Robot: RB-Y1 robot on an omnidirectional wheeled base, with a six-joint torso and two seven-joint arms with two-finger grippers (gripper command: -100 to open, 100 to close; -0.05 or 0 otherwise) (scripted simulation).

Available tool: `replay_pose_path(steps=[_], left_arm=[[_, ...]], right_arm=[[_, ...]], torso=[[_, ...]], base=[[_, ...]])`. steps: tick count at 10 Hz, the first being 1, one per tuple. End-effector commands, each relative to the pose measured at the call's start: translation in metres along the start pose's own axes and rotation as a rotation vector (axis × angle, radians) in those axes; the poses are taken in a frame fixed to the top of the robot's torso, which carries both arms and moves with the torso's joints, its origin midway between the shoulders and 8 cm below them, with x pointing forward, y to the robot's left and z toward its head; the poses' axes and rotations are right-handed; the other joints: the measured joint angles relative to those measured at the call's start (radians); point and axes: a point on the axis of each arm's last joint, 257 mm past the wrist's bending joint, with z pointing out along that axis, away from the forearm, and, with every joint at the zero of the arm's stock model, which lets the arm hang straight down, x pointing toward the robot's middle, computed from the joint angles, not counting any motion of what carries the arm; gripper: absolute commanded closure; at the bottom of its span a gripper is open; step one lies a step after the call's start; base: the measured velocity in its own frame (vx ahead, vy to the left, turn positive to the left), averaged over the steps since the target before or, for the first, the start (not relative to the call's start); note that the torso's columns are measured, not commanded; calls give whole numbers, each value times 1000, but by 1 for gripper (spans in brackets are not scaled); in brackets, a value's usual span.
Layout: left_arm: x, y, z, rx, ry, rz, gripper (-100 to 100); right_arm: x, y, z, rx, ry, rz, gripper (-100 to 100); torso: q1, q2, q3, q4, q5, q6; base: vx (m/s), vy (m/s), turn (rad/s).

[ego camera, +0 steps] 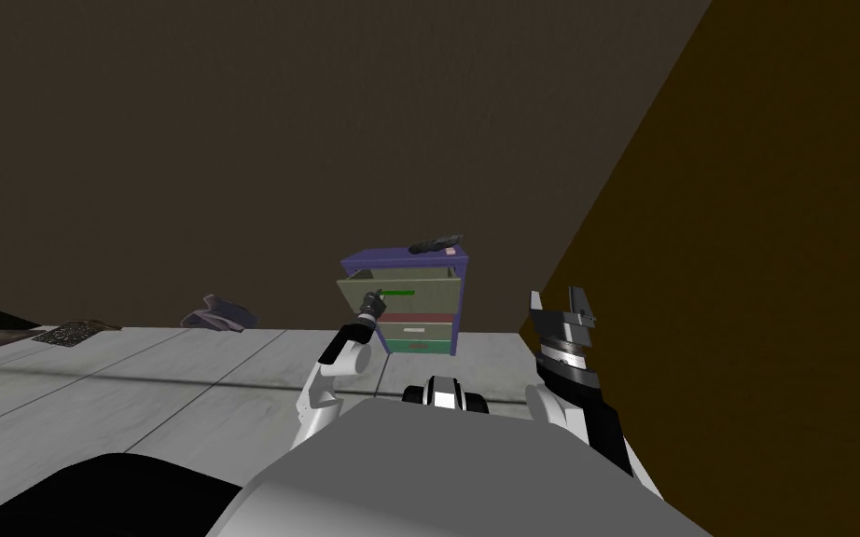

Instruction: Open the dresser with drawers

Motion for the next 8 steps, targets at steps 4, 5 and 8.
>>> replay_pose_path(steps=[4,5,8], left_arm=[[0,-18,-15,-2,5,-4,-100],[0,-23,-20,-4,5,-5,-100],[1,-40,-34,-8,10,-4,-100]], right_arm=[[0,0,0,0,0,0,0],[0,0,0,0,0,0,0],[0,0,0,0,0,0,0]], torso=[[1,-10,-6,0,-1,-1],[0,-8,-6,0,-2,-1],[0,3,1,2,-1,-1]], base=[[-25,-10,16],[93,-8,19],[78,-16,20]])
